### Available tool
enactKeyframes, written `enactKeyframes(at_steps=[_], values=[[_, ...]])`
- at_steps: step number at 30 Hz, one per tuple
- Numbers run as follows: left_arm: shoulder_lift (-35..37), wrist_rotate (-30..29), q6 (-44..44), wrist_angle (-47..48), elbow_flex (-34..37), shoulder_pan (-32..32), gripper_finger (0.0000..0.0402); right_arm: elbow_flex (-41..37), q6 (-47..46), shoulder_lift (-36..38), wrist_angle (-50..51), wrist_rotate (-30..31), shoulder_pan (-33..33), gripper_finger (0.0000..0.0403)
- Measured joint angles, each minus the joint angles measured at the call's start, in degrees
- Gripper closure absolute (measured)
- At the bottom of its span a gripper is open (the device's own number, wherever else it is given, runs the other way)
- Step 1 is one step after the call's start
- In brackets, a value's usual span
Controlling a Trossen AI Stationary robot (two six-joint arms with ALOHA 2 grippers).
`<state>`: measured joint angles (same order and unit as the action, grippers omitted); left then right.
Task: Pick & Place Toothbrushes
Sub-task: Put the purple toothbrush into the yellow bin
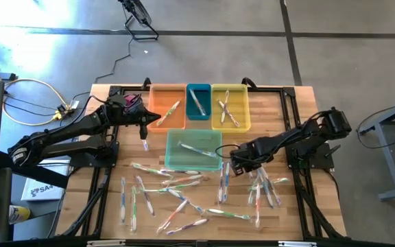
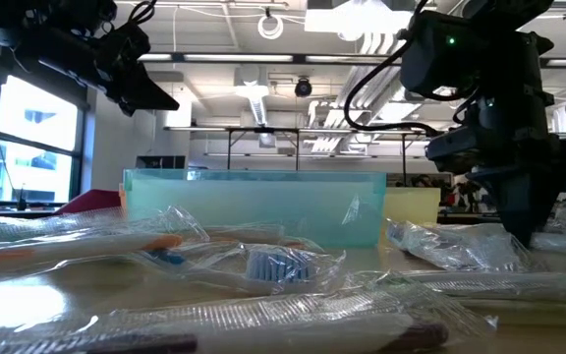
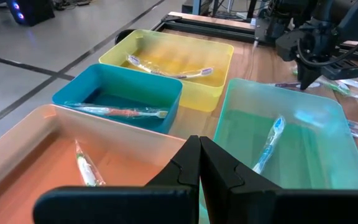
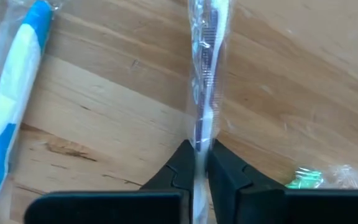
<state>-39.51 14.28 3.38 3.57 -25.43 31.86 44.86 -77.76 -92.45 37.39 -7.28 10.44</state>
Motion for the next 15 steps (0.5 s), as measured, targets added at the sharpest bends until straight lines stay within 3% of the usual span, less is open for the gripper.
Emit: enactKeyframes(at_steps=[15], values=[[0.0,0.0,0.0,0.0,0.0,0.0,0.0401,-0.1,5.4,10.3,0.3,-0.7,-2.7,0.0388]])
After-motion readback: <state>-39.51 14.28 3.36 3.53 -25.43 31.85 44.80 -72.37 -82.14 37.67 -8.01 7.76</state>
